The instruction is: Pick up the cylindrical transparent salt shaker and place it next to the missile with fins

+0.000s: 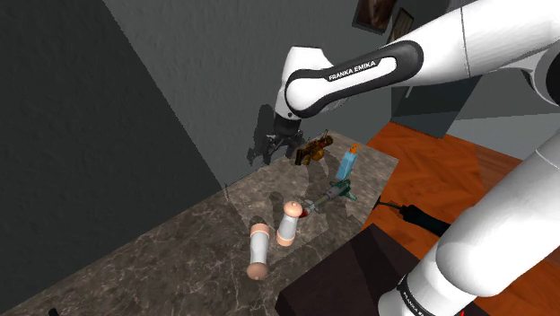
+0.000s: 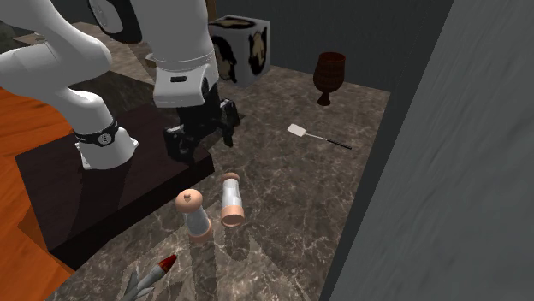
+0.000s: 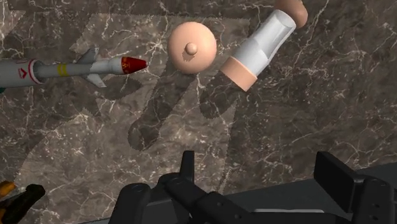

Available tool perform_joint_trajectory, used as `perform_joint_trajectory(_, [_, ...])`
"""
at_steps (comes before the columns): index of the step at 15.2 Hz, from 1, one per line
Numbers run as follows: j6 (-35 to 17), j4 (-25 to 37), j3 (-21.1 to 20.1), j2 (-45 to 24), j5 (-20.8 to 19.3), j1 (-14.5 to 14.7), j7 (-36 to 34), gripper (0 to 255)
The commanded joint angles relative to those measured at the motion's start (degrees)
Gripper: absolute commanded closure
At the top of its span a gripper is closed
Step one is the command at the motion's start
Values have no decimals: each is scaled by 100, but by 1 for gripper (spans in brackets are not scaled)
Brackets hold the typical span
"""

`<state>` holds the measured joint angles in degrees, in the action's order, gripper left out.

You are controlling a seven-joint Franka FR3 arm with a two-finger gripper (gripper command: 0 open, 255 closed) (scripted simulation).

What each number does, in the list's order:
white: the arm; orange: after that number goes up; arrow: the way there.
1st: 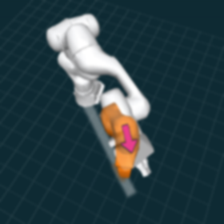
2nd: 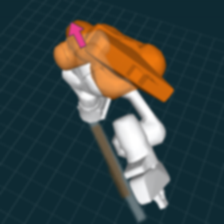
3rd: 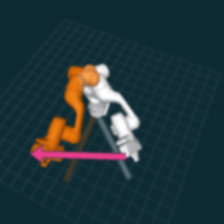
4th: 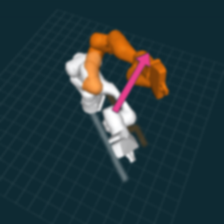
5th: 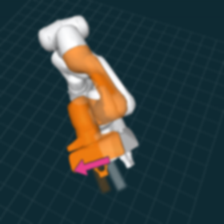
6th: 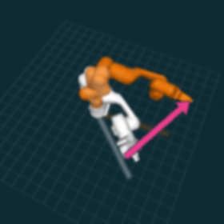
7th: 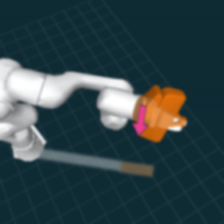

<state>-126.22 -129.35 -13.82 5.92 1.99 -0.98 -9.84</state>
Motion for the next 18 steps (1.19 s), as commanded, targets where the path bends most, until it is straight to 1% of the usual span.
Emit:
perform_joint_trajectory(1, [-328,-333,-75,-11,0,32,-407,0])
perform_joint_trajectory(7, [-1376,-1030,-294,-461,-151,117,-1675,0])
perform_joint_trajectory(12, [-2258,-1368,-384,-1110,-505,266,-2930,0])
perform_joint_trajectory(15, [-2767,-1452,-318,-1606,-850,450,-3790,0])
perform_joint_trajectory(18, [-3246,-1443,-101,-2157,-1226,774,-4681,0])
